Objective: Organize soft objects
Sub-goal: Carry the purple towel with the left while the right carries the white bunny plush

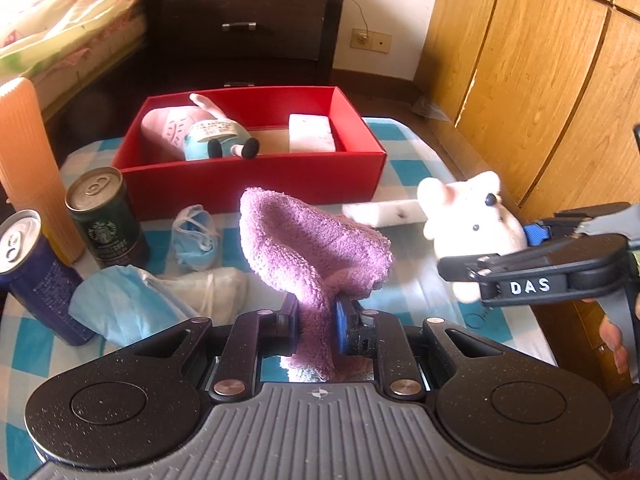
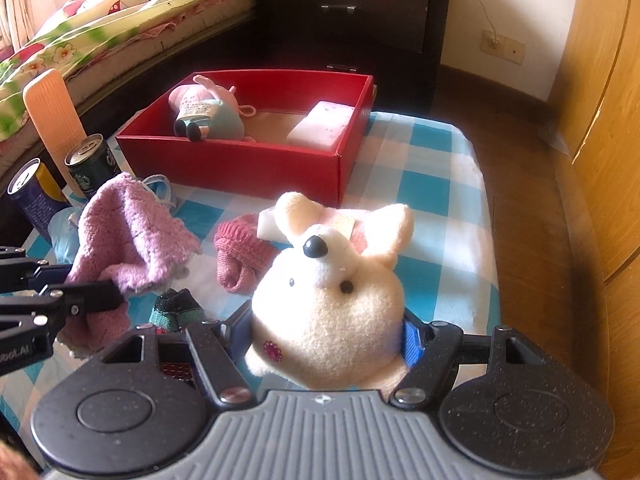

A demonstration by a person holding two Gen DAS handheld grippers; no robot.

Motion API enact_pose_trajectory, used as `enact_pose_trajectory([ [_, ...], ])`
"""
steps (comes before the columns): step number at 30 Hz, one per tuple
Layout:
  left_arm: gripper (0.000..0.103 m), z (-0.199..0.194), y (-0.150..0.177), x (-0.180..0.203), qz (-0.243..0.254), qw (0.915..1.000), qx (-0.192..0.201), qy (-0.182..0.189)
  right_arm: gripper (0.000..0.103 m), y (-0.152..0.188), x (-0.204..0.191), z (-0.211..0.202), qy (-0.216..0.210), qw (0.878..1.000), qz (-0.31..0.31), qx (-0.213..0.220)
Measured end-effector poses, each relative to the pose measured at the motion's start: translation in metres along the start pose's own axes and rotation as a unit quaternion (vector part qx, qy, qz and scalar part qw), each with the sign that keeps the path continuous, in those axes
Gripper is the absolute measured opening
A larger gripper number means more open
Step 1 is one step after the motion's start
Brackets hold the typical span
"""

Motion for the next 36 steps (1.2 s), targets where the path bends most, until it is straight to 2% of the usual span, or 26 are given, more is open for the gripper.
enact_pose_trajectory([
  [8,0.017,0.004,-0.01,-0.007,-0.01,0.9998,0.007,-0.017,0.048,-0.007,-0.008,-0.009,0.023,0.999,-0.035,0.014],
  [15,0.018,0.001,-0.025,-0.012,-0.019,0.9988,0.025,-0.038,0.048,-0.02,-0.012,-0.021,0.063,0.995,-0.067,0.042],
  [29,0.021,-0.007,-0.078,-0.017,-0.039,0.9938,0.088,-0.056,0.048,-0.071,-0.003,-0.031,0.049,0.994,-0.034,0.095],
  [36,0.023,-0.001,-0.108,-0.018,-0.045,0.9907,0.112,-0.062,0.048,-0.1,0.003,-0.021,0.052,0.992,-0.024,0.11],
])
Point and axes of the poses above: each gripper's, at about its wrist camera, not at the fingertips, and z roughly the way its jaws point, x to its right, y to its underside, the point moved 1 cm from there along z, roughly the way its jaws point, and after that the axes turned 7 degrees about -z, right-handed, at the moved point
